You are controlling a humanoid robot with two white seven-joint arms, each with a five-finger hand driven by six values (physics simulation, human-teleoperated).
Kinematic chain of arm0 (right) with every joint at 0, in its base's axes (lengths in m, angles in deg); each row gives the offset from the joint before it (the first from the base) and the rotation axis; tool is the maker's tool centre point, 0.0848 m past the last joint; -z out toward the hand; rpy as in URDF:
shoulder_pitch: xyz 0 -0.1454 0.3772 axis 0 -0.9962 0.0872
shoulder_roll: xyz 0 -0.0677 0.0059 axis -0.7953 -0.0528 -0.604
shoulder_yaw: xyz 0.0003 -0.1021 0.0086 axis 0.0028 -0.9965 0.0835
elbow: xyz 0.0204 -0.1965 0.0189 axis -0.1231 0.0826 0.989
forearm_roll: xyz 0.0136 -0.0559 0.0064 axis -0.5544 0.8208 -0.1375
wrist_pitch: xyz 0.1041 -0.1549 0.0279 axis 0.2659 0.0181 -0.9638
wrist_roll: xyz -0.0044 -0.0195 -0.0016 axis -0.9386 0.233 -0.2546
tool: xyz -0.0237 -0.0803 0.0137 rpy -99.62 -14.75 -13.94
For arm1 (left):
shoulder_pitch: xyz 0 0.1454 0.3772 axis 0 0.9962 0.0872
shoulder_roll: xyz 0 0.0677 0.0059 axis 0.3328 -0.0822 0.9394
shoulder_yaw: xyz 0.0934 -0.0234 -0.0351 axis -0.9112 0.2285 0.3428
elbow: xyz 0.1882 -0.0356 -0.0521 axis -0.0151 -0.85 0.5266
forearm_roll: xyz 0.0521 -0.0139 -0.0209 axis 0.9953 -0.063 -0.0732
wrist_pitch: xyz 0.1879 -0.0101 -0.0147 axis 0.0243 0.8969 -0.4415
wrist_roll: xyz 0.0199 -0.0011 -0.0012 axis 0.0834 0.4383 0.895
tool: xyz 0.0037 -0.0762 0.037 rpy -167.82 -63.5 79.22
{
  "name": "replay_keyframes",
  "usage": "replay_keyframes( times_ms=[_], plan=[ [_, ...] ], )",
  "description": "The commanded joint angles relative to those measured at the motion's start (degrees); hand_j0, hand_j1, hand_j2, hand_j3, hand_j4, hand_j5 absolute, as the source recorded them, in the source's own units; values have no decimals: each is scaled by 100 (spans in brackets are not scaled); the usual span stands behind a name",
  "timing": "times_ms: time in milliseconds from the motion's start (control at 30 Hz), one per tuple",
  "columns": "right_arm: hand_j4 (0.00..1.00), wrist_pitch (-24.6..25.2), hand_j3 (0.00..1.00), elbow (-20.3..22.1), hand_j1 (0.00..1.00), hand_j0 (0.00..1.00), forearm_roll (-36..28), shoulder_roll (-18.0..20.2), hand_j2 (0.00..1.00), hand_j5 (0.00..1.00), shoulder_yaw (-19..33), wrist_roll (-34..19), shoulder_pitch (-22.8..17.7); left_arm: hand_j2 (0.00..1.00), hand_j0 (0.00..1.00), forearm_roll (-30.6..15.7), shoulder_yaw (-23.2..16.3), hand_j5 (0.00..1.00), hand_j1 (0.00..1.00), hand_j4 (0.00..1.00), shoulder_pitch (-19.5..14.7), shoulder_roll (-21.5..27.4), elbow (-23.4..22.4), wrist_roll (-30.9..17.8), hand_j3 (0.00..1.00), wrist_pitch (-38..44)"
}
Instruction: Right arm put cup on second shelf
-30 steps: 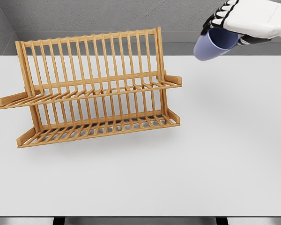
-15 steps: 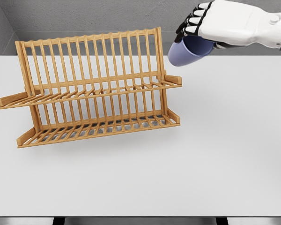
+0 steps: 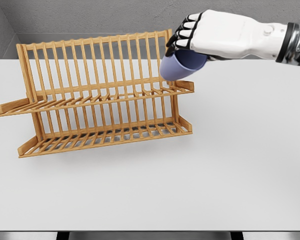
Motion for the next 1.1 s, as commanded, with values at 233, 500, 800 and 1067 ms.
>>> replay_keyframes(
  times_ms=[233,500,800,1067],
  plan=[
    [69,18,69,174,69,69,-16,-99,69,69,-140,4,-35,100,100,-1,-1,100,100,100,0,0,0,-2,100,-8],
    [69,18,69,112,69,69,-7,-108,69,69,-544,4,-53,100,100,-1,-1,100,100,100,0,0,0,-2,100,-8],
    [100,18,100,-46,100,100,2,-169,100,100,-659,4,-53,100,100,-1,-1,100,100,100,0,0,0,-2,100,1],
    [100,18,100,209,100,100,-16,-64,100,100,298,4,-17,100,100,-1,-1,100,100,100,0,0,0,-2,100,-8]
  ],
)
